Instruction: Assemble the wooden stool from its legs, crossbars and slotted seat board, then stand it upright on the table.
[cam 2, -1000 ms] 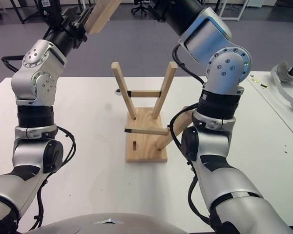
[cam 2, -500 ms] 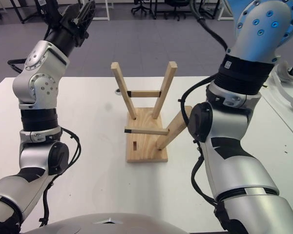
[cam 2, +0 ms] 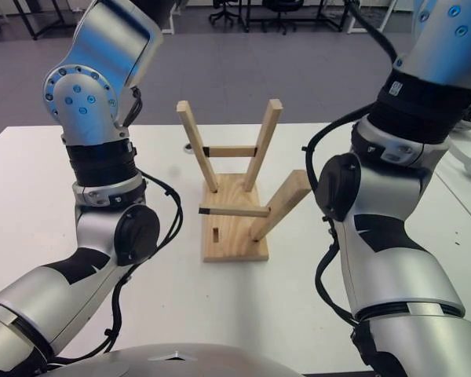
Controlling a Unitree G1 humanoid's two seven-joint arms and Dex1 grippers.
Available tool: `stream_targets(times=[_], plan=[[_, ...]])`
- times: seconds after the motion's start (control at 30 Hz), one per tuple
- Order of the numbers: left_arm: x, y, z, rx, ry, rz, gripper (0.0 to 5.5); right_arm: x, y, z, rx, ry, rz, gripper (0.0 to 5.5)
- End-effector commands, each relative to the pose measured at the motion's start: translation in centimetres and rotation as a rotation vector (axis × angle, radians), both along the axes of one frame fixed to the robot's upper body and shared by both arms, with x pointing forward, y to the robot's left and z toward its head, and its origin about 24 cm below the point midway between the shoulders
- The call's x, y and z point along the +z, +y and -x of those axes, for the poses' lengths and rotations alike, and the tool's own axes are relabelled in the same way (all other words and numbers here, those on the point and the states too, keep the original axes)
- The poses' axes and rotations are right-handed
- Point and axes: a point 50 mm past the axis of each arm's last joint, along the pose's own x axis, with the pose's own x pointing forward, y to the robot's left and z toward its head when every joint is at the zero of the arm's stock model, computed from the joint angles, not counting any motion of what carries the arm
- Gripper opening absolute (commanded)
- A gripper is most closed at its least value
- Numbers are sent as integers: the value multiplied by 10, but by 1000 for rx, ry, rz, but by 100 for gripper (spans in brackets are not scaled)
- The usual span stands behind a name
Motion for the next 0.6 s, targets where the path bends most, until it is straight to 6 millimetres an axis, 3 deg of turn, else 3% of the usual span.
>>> stream_targets(times=[0.03,0.17,0.23,0.43,0.6], plan=[[12,10,-1,38,-5,34,281,-31,-15,-12,-63,104,85,205],[12,22,-5,78,2,34,281,-38,-30,-12,-112,127,134,205],[11,18,-1,90,0,33,281,-39,-34,-12,-125,126,150,205],[10,21,3,105,3,27,281,-47,-35,-12,-113,147,181,205],[14,27,7,111,-17,30,281,-94,-12,-15,35,297,280,205]])
